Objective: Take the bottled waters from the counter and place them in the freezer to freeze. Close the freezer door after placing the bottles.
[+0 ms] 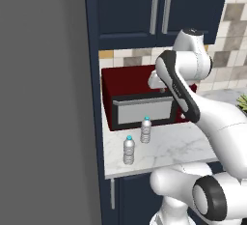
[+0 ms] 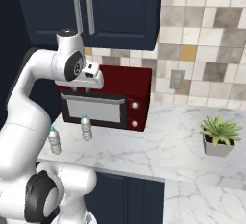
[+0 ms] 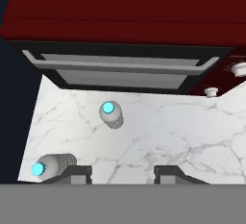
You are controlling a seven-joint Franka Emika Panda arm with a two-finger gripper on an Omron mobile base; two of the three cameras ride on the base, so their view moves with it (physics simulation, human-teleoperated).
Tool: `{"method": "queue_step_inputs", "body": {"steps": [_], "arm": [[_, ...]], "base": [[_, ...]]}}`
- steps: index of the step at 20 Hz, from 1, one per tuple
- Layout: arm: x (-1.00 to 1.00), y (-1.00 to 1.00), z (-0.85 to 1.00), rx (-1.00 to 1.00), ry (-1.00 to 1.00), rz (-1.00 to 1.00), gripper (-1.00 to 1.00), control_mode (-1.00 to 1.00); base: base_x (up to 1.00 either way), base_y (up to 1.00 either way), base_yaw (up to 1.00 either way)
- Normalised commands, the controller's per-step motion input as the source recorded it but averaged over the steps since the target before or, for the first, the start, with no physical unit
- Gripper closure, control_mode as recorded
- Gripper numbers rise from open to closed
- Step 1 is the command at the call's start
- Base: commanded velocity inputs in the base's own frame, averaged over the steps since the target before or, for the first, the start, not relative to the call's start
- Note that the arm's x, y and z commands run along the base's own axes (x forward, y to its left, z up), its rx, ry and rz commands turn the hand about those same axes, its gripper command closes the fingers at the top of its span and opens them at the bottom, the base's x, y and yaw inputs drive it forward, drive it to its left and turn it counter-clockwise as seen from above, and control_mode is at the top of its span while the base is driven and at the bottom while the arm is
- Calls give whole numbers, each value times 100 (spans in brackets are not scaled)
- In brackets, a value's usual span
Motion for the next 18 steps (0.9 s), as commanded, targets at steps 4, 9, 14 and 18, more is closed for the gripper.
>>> {"method": "queue_step_inputs", "body": {"steps": [4, 9, 14, 18], "arm": [[-9, 0, -2, 0, 0, 0, -100, -100], [-37, 0, -28, 0, 0, 0, -100, -100], [-28, 0, -40, -1, -5, 0, -100, -100], [-1, -1, -48, -3, -9, 0, -100, -100]], "base": [[0, 0, 0], [0, 0, 0], [0, 0, 0], [0, 0, 0]]}}
